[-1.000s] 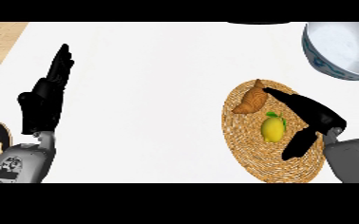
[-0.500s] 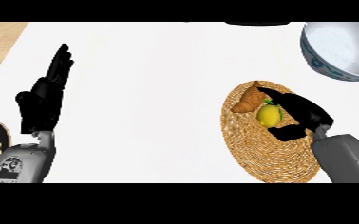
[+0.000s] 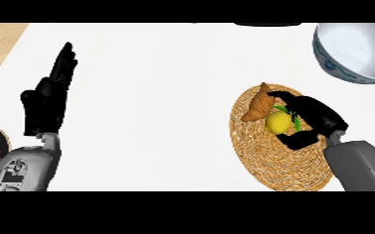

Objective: Pick the lemon from the placemat and place it in the bowl

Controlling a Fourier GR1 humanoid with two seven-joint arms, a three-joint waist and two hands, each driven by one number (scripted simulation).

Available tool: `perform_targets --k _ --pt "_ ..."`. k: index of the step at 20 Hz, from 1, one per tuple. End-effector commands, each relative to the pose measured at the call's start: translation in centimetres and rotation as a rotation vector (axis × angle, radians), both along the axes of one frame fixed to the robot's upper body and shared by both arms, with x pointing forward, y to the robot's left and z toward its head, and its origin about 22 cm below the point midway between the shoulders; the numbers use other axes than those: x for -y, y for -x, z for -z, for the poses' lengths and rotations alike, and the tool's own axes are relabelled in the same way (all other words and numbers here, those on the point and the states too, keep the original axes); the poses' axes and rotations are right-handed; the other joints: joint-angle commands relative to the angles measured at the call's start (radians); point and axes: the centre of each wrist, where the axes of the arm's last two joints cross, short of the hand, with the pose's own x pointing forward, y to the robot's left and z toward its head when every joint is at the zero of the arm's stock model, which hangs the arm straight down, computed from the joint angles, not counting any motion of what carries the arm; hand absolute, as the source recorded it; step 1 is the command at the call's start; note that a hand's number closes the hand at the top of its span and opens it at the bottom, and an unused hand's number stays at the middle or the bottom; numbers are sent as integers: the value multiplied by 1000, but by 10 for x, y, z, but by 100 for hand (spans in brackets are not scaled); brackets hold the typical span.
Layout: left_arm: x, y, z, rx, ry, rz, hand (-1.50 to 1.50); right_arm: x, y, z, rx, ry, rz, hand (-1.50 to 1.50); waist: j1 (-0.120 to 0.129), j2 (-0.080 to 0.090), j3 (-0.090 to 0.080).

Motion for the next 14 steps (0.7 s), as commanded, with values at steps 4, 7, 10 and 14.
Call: perform_targets --k 4,7,10,14 --pt "-1 4 -10 -10 -7 -4 0 -39 9 -12 79 -31 -16 150 3 7 7" --pt "10 0 -5 10 -11 26 0 -142 -10 -36 102 -37 39 150 16 6 6" --pt "4 0 -1 -5 2 49 0 -195 -21 -57 131 -45 126 150 38 10 6" --pt "6 -1 2 15 17 12 0 -199 -20 -91 249 -281 271 150 23 7 8"
